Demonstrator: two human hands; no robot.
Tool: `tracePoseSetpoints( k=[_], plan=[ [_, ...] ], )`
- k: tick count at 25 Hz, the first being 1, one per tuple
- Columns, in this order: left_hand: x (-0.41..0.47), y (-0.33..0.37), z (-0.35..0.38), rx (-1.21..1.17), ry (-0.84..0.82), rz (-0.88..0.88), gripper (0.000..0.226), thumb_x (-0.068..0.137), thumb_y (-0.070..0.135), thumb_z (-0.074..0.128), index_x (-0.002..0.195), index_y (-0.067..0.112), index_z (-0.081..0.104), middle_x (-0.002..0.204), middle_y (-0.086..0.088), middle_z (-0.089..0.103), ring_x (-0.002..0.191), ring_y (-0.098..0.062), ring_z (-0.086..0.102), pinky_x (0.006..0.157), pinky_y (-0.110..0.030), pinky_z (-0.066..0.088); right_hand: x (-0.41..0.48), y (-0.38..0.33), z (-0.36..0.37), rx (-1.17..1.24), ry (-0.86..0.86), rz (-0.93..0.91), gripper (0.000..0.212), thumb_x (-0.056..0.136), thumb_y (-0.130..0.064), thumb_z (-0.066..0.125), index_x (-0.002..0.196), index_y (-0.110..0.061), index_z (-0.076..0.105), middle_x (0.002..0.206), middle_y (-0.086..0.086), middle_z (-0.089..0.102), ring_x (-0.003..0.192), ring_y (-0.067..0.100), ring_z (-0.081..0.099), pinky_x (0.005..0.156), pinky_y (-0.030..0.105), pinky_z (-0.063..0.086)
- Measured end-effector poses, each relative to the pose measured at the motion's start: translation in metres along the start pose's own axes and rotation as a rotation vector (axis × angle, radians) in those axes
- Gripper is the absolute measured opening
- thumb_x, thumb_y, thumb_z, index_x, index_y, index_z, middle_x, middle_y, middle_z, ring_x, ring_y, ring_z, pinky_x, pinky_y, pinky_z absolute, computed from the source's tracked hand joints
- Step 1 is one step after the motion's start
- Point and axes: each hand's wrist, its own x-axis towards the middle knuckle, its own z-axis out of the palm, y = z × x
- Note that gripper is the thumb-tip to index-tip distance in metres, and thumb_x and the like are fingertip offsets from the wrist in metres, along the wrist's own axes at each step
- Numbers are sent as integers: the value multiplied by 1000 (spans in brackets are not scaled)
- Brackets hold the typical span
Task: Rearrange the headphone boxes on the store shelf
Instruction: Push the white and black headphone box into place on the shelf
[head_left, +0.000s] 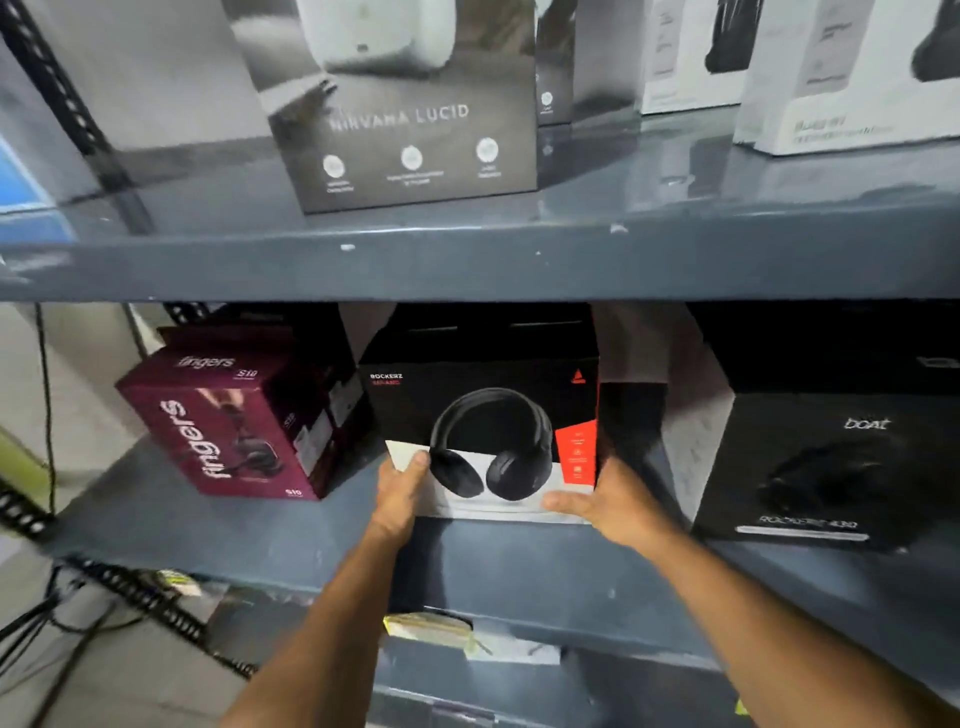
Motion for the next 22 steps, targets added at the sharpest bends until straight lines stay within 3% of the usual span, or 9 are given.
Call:
tracePoseSetpoints(
  k=[2, 3, 5, 7, 14, 17, 22],
  plan=[
    [-2, 3, 5, 12, 34, -3, 14, 82, 12, 60, 95, 15, 56, 84, 11, 58, 59, 20, 60, 66, -9, 47, -3, -1, 3, -11, 72, 17, 75, 50, -57, 89, 113, -34, 56, 97, -15, 69, 89, 9, 65, 76, 26, 49],
    [-2, 4, 6, 15, 58, -6, 12, 81, 9, 60, 88, 18, 57, 80, 12, 60, 58, 19, 60, 63, -8, 46, -4, 0, 4, -22, 94, 19, 72, 51, -56, 90, 110, -34, 56, 94, -16, 69, 86, 9, 65, 73, 23, 49],
    [-1, 2, 7, -3, 95, 19, 16, 69, 13, 54, 84, 16, 57, 73, 16, 64, 60, 12, 62, 58, -2, 45, -5, -1, 7, 5, 112, 24, 69, 57, -45, 91, 115, -28, 57, 95, -11, 70, 85, 12, 65, 69, 18, 47],
    [2, -1, 6, -1, 105, 13, 30, 63, 15, 49, 90, 7, 56, 74, 10, 61, 65, 1, 60, 56, -3, 44, -5, 1, 13, 19, 148, 8, 70, 61, -41, 90, 121, -23, 59, 103, -4, 74, 92, 17, 68, 76, 24, 48],
    [10, -8, 1, 37, 19, 43, 16, 60, 17, 54, 74, 23, 56, 75, 7, 59, 53, 15, 59, 54, -4, 45, -11, 0, 20, -66, 248, -3, 65, 66, -42, 86, 122, -21, 62, 108, 1, 76, 97, 23, 69, 78, 23, 43],
    [12, -12, -3, 45, -14, 49, 27, 50, 32, 59, 76, 25, 58, 77, 9, 61, 58, 13, 61, 56, -4, 46, -14, -1, 23, -131, 267, -7, 63, 66, -46, 85, 120, -24, 62, 107, 0, 76, 97, 24, 70, 78, 26, 45],
    [12, -12, -4, -14, -36, 58, 34, 46, 35, 61, 78, 23, 60, 76, 8, 64, 59, 8, 62, 56, -6, 46, -16, 3, 21, -139, 281, -7, 53, 64, -46, 84, 110, -31, 60, 94, -12, 70, 87, 17, 65, 80, 30, 51]
  ],
)
